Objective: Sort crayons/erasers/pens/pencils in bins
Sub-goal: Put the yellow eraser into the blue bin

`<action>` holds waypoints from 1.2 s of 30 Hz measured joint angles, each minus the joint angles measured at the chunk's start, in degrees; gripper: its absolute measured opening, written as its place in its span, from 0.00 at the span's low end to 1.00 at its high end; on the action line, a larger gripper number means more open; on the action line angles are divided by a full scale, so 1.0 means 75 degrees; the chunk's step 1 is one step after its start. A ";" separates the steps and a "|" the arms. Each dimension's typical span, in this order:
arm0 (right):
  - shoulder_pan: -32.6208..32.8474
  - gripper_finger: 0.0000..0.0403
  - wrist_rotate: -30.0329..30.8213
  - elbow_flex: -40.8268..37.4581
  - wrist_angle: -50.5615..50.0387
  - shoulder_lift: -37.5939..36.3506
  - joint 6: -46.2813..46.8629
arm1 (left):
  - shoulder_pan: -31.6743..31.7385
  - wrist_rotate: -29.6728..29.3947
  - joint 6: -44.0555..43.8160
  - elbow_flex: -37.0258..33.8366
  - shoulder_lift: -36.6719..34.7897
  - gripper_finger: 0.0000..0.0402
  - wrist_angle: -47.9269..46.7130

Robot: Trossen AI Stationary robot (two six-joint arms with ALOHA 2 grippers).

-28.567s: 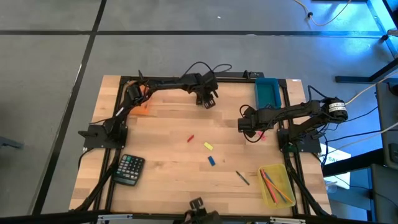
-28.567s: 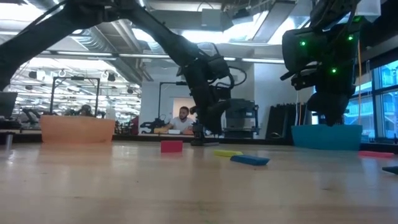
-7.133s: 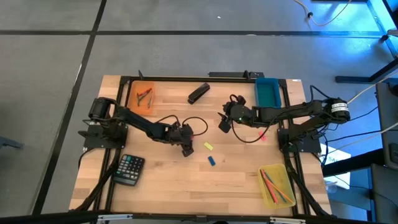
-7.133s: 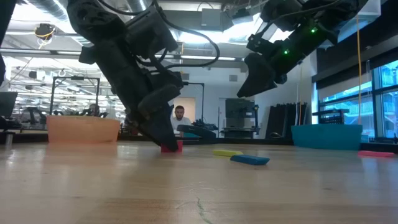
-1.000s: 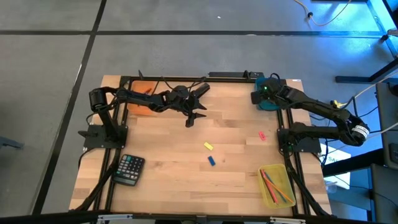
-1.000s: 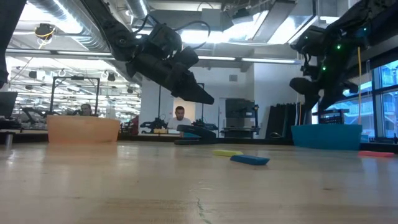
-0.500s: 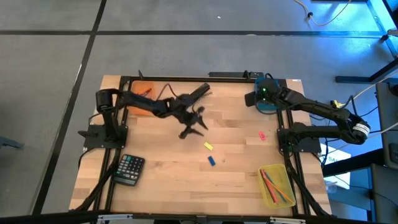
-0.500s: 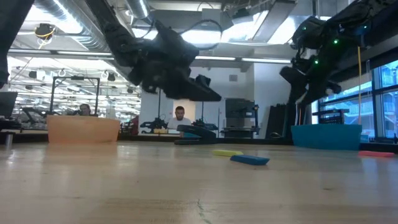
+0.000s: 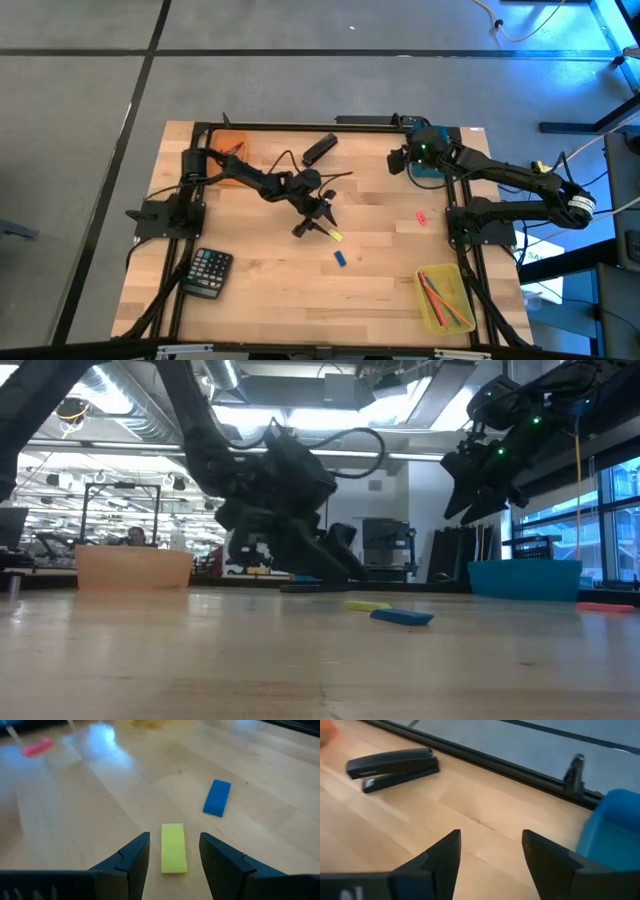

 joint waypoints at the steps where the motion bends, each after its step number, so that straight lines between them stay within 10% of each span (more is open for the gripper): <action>1: 0.0060 0.53 0.0000 0.0000 0.0041 0.0000 -0.0020 | -0.0040 -0.0046 -0.0088 0.0079 0.0101 0.41 0.0000; 14: 0.0798 0.53 0.0105 0.0000 0.0194 0.0000 0.0219 | -0.0322 -0.0937 -0.0009 0.0378 0.0456 0.39 -0.0690; 28: 0.1184 0.53 0.0119 0.0003 0.0800 0.0003 0.0215 | -0.0253 -0.1553 -0.0300 0.0366 0.0333 0.16 -0.0648; 36: 0.1432 0.53 -0.0182 0.0165 0.0843 -0.0129 0.0218 | -0.0033 -0.3733 -0.0924 0.0362 -0.0724 0.16 -0.0474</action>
